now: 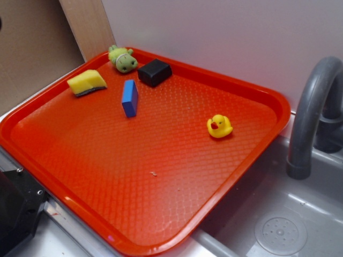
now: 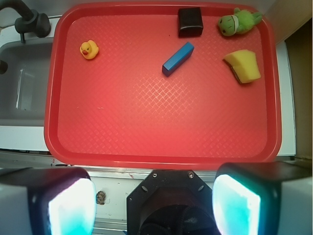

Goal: Grab the blue block.

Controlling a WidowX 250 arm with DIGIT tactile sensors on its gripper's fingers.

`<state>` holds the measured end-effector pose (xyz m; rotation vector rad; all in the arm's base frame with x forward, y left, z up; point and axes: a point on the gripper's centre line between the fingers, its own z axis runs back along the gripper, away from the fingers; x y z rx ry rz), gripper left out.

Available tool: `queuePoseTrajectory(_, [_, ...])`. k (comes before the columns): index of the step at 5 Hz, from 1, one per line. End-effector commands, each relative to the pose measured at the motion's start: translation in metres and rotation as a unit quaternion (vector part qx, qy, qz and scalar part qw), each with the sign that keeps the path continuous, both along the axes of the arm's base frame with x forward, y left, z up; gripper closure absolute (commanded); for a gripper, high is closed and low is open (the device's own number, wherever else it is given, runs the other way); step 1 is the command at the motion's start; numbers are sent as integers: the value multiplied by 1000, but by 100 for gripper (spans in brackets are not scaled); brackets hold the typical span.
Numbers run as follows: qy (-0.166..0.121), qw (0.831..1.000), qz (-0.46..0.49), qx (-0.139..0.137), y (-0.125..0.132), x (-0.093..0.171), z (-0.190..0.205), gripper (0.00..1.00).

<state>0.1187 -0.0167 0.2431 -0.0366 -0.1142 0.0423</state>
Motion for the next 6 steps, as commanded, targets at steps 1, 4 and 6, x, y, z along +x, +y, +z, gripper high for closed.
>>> queuePoseTrajectory(1, [0,1000,0,0,0,0,0,0])
queuePoseTrajectory(4, [13,991,133,-23,17,62,4,0])
queuePoseTrajectory(6, [37,965,256,-39,43,87,-23,0])
